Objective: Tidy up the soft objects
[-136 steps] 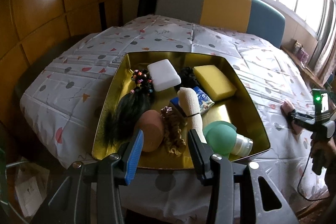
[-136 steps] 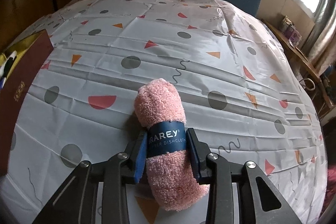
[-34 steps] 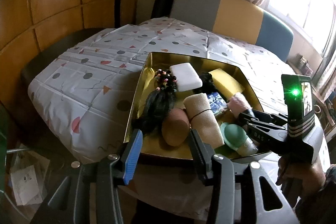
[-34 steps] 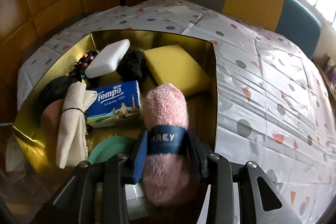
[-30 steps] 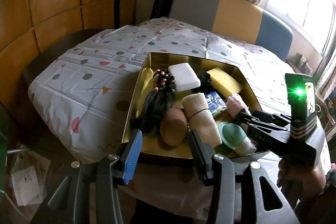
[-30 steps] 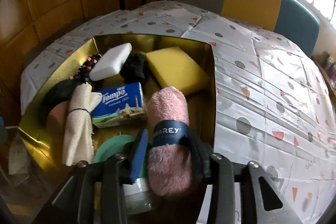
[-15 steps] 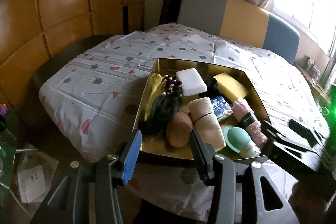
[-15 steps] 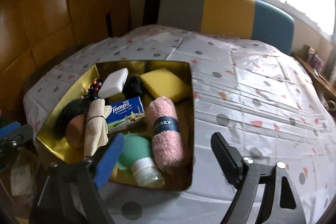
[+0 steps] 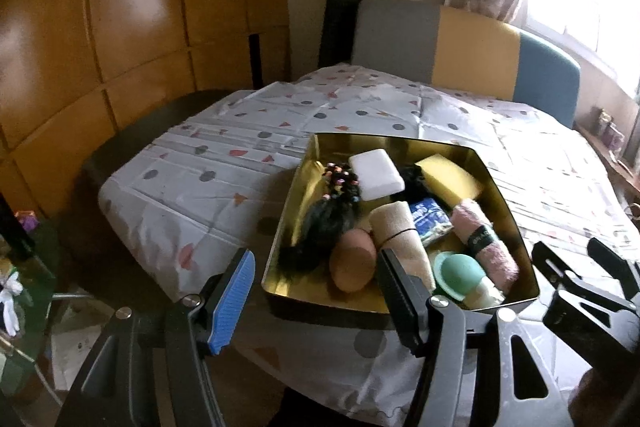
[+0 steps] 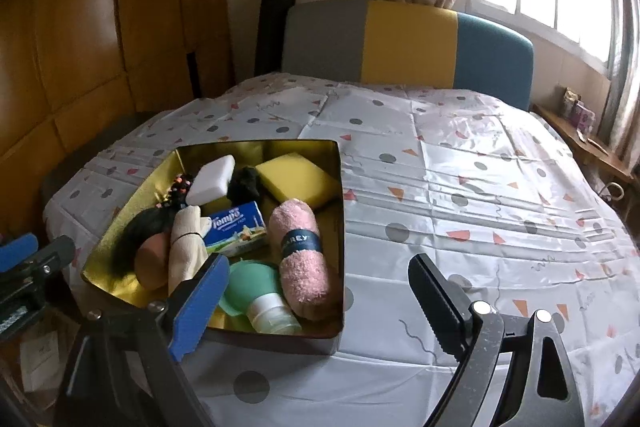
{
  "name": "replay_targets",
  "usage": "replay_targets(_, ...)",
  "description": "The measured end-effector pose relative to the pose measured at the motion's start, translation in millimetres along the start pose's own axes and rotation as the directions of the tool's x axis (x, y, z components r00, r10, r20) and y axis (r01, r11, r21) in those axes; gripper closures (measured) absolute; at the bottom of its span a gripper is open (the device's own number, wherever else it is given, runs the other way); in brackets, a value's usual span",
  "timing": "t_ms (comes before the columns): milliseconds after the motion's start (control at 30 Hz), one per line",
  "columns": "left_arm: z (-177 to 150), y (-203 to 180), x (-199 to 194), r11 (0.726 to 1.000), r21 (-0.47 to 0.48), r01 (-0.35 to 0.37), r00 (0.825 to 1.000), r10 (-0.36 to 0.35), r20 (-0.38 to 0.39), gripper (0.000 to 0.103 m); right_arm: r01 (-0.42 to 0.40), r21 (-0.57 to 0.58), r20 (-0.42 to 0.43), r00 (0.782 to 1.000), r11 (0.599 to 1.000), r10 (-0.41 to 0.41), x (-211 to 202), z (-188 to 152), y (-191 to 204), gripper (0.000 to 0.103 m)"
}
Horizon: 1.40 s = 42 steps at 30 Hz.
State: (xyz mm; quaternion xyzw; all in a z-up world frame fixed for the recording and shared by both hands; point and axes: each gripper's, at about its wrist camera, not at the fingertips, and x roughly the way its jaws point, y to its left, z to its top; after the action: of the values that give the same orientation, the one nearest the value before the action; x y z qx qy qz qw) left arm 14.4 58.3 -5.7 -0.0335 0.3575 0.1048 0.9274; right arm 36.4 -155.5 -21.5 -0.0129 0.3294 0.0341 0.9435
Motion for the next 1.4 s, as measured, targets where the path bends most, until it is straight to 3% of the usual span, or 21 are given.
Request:
replay_targets(267, 1.2, 2.6, -7.3, 1.0, -0.008, -0.03, 0.999, 0.03, 0.037, 0.039, -0.001, -0.004, 0.015, 1.0, 1.0, 0.001, -2.7, -0.1, 3.9, 0.011)
replay_targets(1400, -4.4, 2.1, -3.4, 1.0, -0.011, -0.026, 1.0, 0.026, 0.01, 0.039, -0.01, -0.009, 0.004, 1.0, 1.0, 0.01, -0.7, -1.6, 8.0, 0.009)
